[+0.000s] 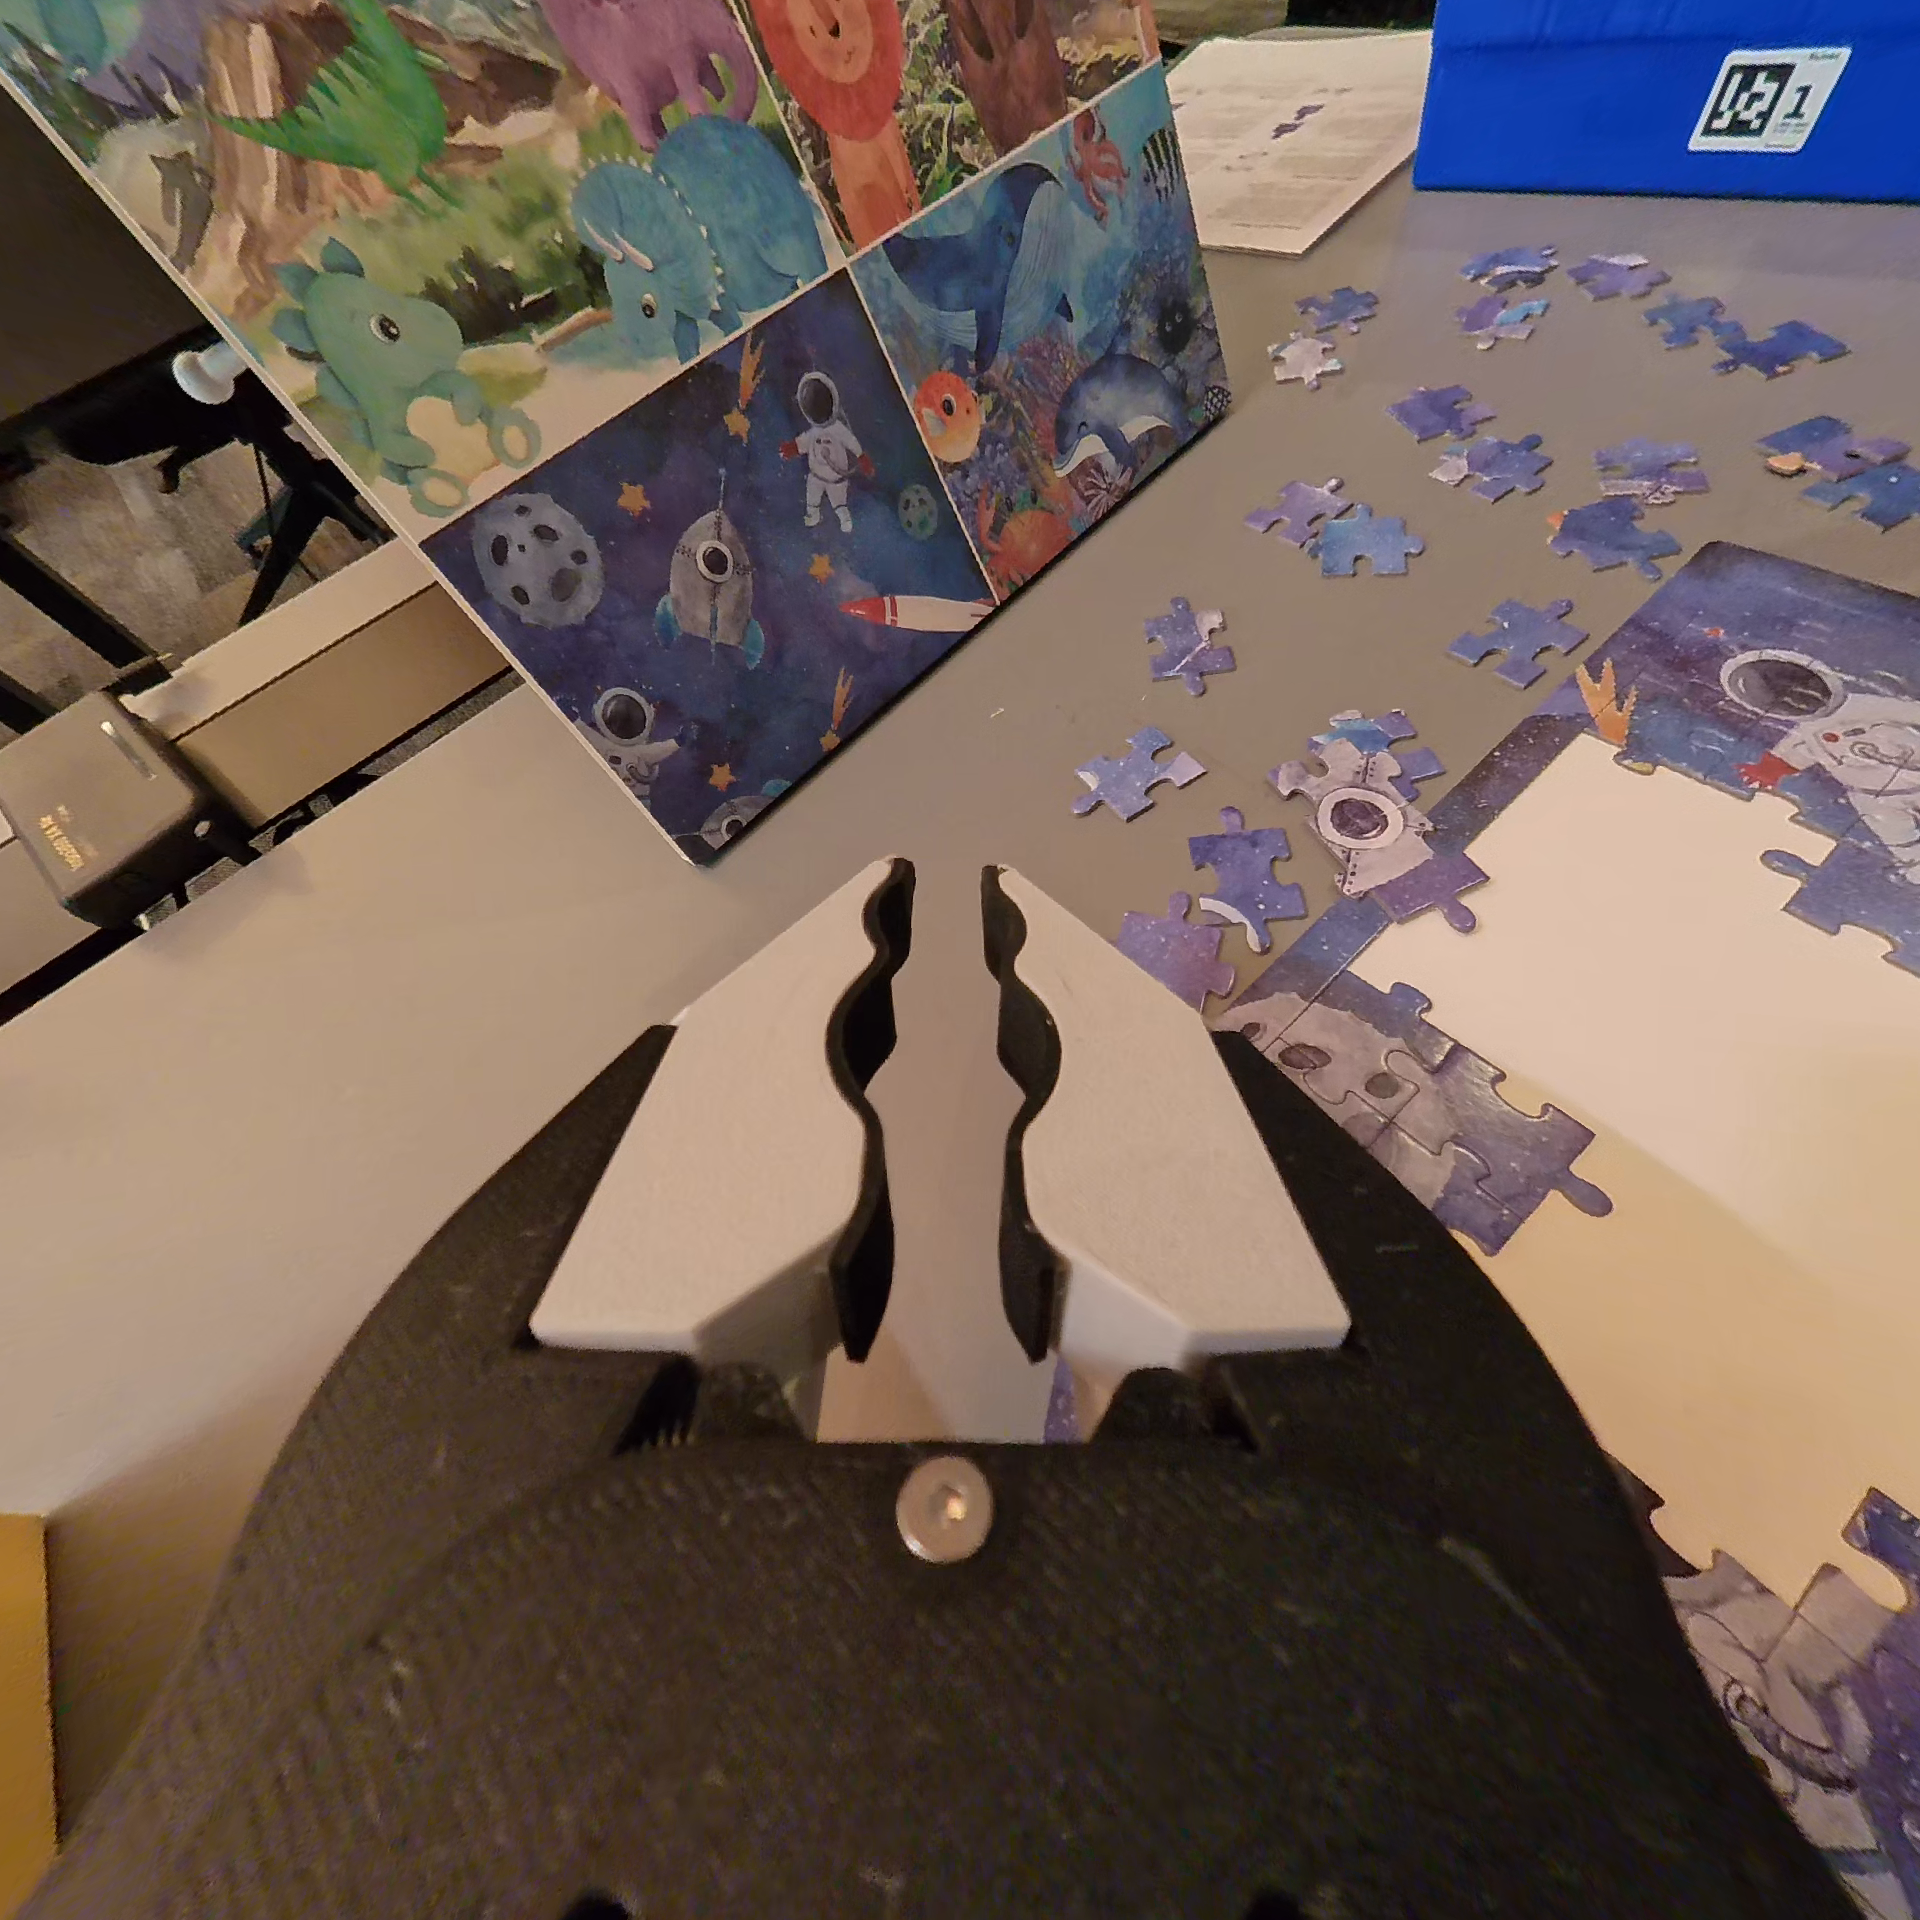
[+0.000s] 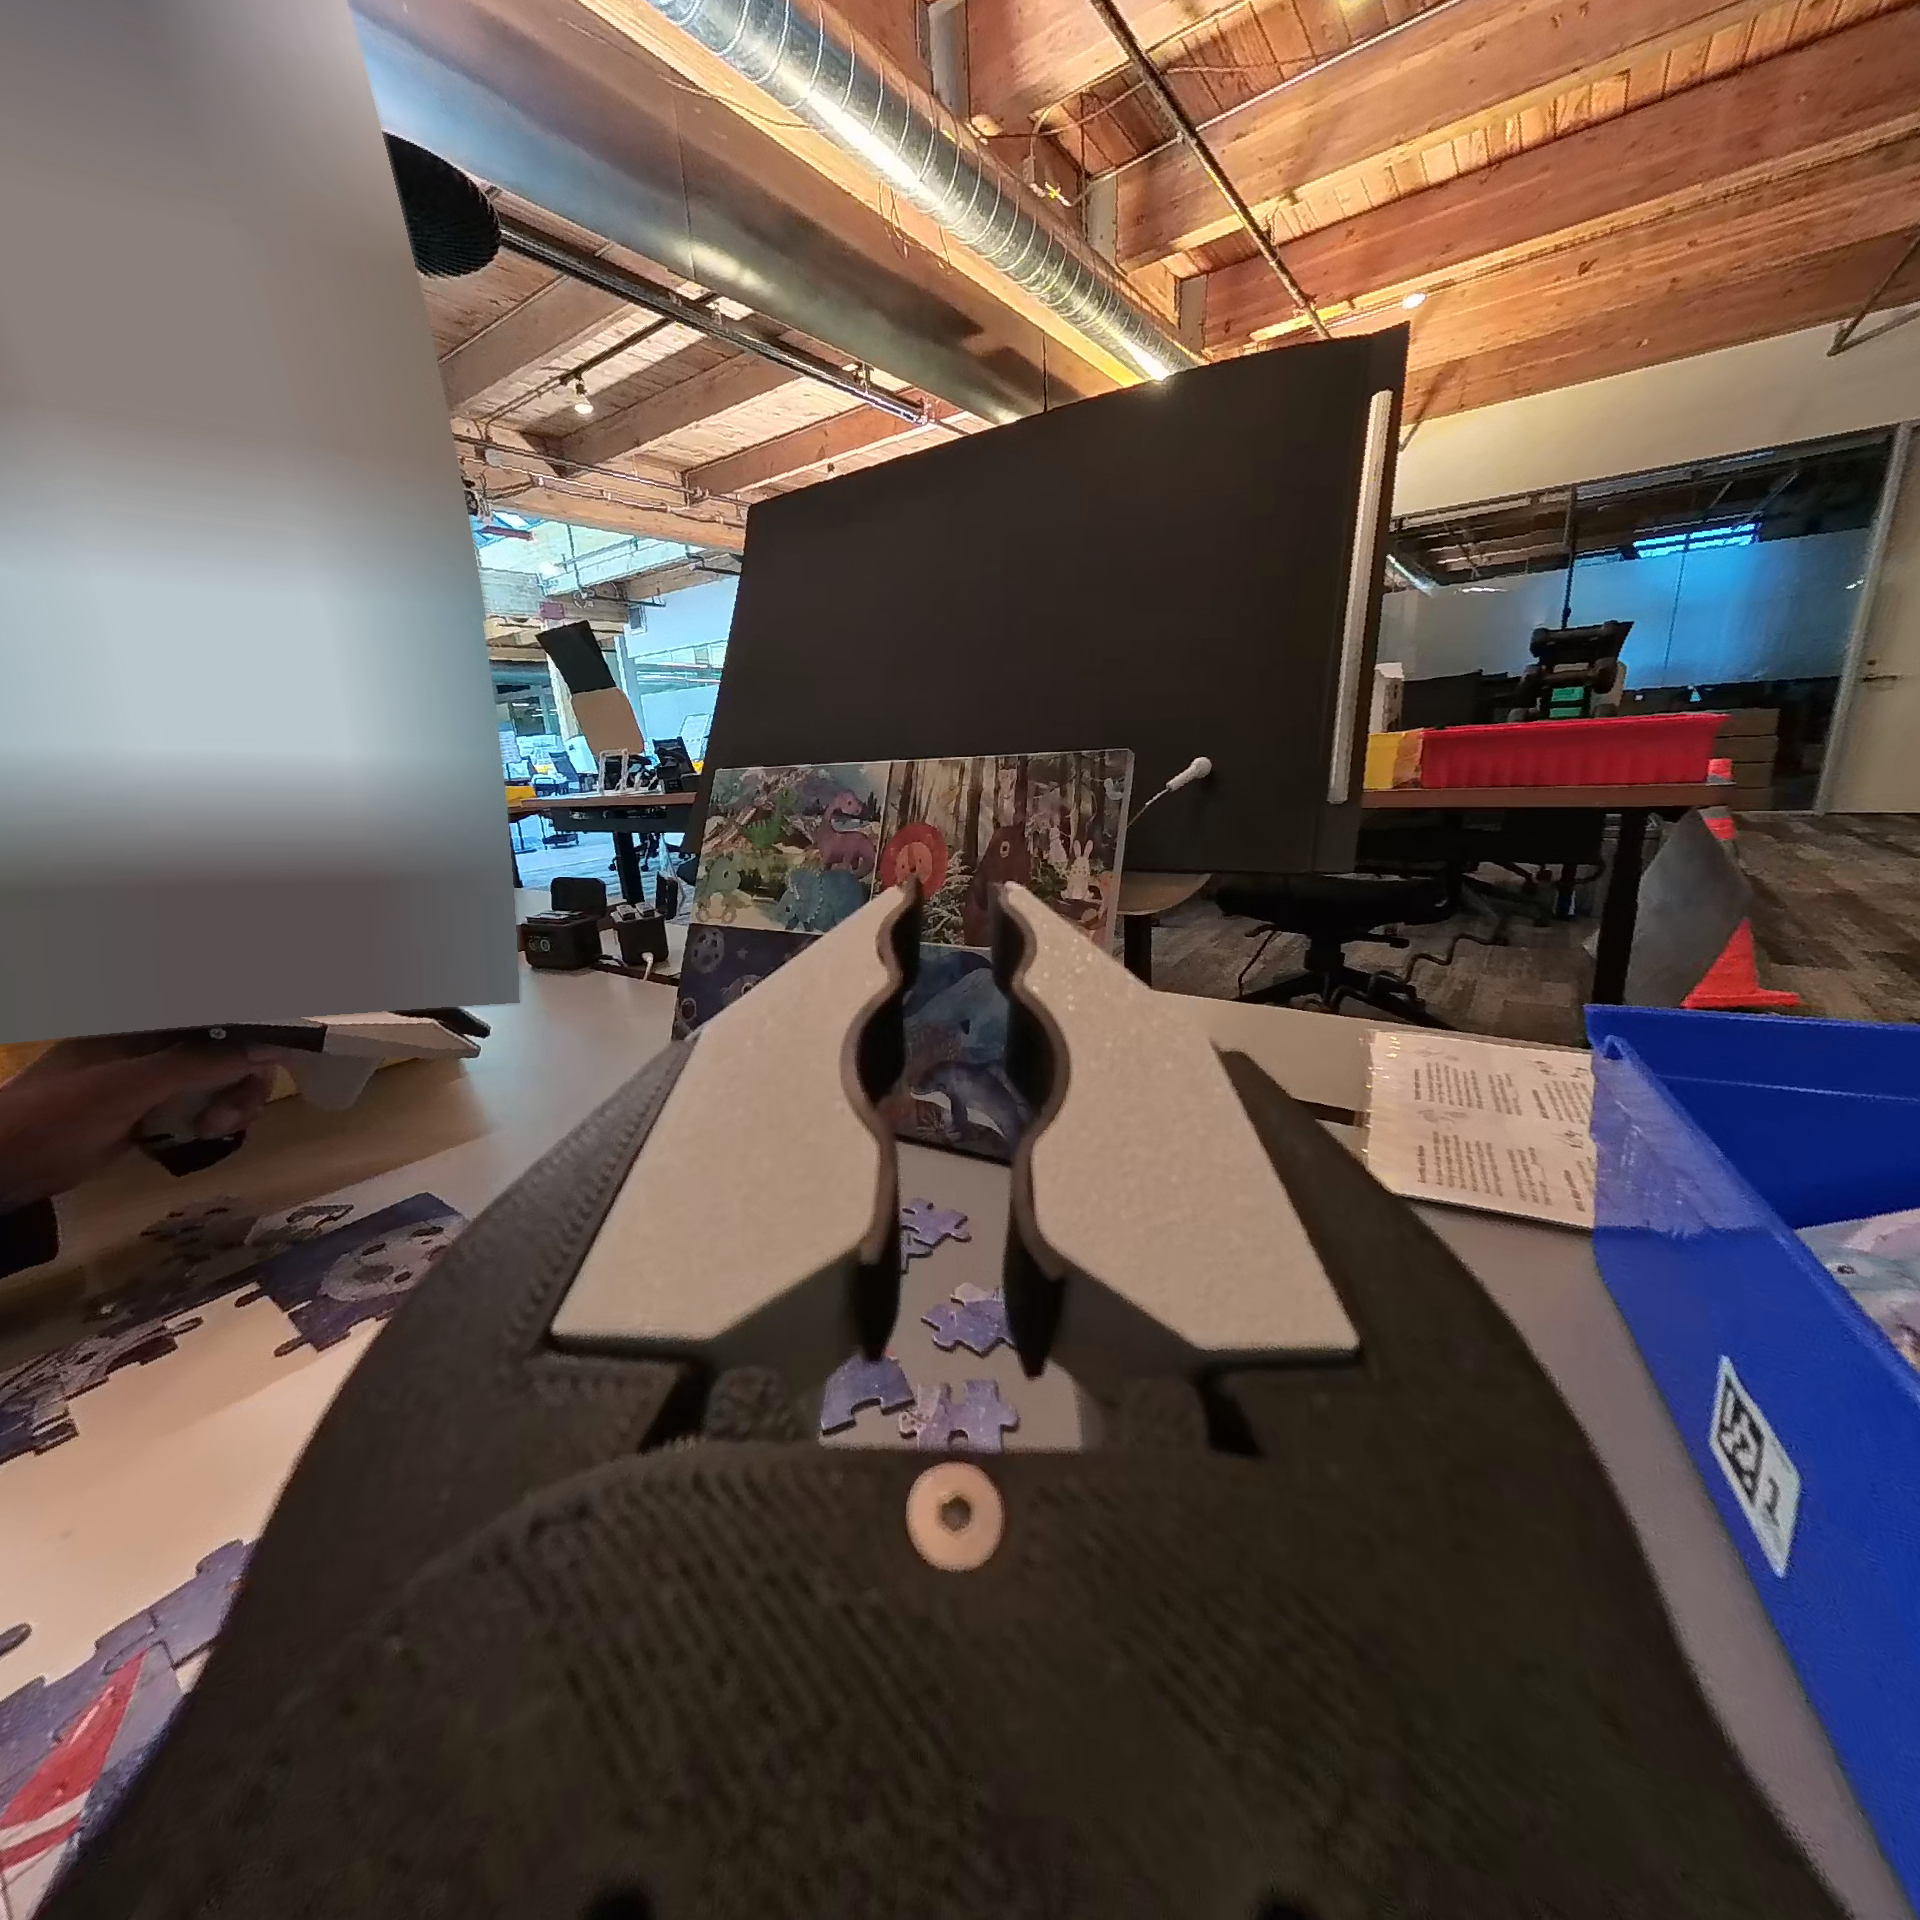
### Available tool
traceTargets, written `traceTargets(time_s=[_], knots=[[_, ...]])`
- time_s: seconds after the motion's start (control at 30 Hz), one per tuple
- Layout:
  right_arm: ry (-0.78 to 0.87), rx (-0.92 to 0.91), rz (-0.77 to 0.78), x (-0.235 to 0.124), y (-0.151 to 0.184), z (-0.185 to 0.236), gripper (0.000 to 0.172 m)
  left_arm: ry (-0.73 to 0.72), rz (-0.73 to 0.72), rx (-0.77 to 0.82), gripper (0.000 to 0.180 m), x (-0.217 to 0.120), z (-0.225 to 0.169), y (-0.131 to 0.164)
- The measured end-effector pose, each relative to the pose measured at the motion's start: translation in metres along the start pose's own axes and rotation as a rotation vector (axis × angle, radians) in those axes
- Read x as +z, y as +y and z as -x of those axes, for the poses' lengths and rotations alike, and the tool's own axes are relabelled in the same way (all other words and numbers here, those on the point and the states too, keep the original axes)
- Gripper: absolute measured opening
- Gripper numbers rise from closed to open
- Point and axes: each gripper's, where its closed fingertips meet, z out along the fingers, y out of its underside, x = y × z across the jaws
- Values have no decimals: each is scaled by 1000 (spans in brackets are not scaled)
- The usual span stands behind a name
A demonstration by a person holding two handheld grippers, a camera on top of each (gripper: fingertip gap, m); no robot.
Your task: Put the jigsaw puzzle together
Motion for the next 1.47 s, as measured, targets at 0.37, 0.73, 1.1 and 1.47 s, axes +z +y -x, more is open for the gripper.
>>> traceTargets(time_s=[0.37, 0.73, 1.1, 1.47], knots=[[20, -8, -17, -2, -4, -3, 12, 0, 9, -1, 13, 2, 0, 2], [138, -179, 9, -18, -10, -32, 11, -6, 6, 14, 13, 0, -1, 1], [156, -138, 75, -28, -1, -55, 13, -2, 24, 16, 13, 4, -2, 5], [59, -34, 121, -14, 17, -35, 16, 4, 33, 23, 14, 7, -5, 7]])
